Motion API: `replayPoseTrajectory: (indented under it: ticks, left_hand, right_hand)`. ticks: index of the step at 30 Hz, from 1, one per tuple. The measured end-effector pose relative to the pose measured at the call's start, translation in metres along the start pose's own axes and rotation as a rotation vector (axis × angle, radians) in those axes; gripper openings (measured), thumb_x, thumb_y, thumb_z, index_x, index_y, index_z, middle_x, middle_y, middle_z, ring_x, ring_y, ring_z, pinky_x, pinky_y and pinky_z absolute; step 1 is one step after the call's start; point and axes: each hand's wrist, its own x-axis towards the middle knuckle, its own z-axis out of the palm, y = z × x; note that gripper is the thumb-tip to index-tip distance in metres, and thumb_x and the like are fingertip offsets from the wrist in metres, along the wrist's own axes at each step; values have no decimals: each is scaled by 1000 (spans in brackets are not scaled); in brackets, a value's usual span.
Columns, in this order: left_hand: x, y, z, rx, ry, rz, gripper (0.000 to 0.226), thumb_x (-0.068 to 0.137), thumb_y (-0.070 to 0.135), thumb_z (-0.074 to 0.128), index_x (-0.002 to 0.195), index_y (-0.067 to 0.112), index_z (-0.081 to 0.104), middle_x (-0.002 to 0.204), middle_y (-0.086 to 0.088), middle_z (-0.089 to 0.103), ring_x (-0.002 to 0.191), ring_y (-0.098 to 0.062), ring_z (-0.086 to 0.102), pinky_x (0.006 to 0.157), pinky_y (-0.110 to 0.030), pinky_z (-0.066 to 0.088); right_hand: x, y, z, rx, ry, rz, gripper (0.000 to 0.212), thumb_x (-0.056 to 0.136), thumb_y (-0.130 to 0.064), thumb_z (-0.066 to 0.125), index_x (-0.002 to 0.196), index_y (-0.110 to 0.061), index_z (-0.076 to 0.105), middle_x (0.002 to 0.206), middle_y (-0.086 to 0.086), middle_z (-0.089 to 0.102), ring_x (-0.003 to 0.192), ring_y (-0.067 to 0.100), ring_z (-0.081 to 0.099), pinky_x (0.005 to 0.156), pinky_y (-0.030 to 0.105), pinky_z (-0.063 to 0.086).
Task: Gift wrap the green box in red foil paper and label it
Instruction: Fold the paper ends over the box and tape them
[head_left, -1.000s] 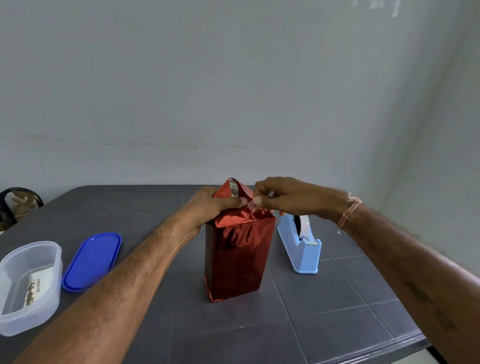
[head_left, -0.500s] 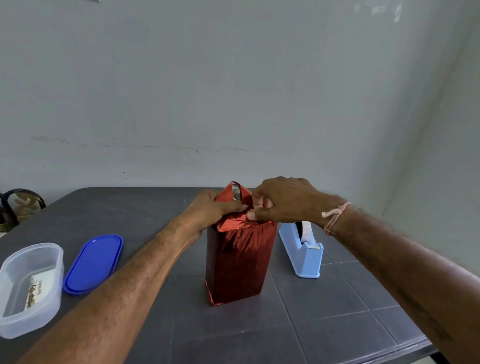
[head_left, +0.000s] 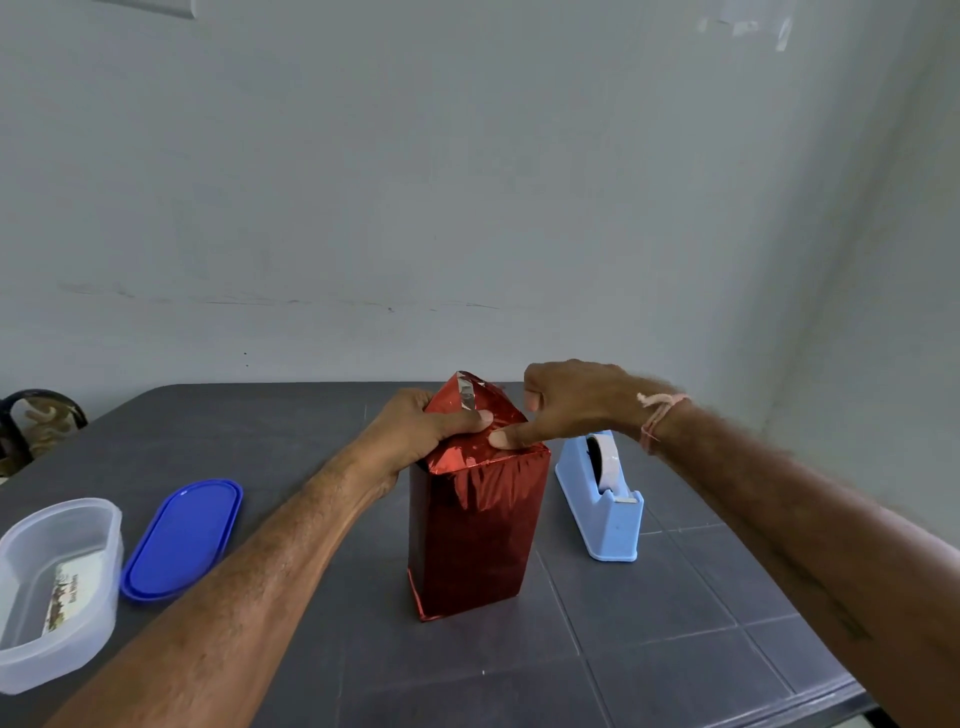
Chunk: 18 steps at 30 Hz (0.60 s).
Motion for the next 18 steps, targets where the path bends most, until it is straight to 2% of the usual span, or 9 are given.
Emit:
replayPoseTrajectory:
  ticks: [4, 6, 8, 13, 18]
  left_hand:
    - [0, 0, 0, 1, -12, 18, 23, 79, 30, 86, 87, 11, 74, 83, -7, 79, 69, -14, 74, 58, -18, 54]
    - [0, -1, 0, 2, -7, 26, 22, 79, 30, 86, 86, 12, 75, 81, -5, 78, 70, -12, 74, 58, -17, 53]
    - [0, -2, 0, -1, -2, 26, 22, 79, 30, 86, 87, 13, 75, 81, -4, 79, 71, -12, 74, 58, -16, 53]
    - [2, -1, 1, 11, -3, 8, 27, 78, 33, 86, 91, 12, 75, 83, -4, 79, 74, -14, 76, 63, -19, 53]
    - [1, 1, 1, 26, 18, -2, 27, 78, 32, 86, 91, 12, 76, 83, -5, 80, 73, -13, 75, 63, -19, 54]
  right_hand:
    - [-6, 9, 19, 571, -83, 87, 65, 74, -65, 78, 114, -16, 60, 101, -5, 67, 91, 13, 65, 83, 38, 58]
    - [-9, 10, 31, 750, -75, 149, 63, 77, -60, 78, 118, -17, 59, 103, -6, 66, 91, 11, 63, 85, 38, 57]
    - [-11, 9, 41, 883, -55, 184, 61, 80, -56, 79, 120, -15, 58, 100, -5, 64, 88, 11, 60, 79, 34, 54]
    - [-12, 7, 55, 1077, -18, 199, 54, 83, -49, 78, 119, -16, 57, 103, -1, 66, 89, 14, 62, 68, 30, 56]
    - [-12, 3, 58, 1110, 14, 205, 47, 85, -46, 77, 117, -19, 57, 103, -2, 68, 88, 13, 65, 65, 31, 56]
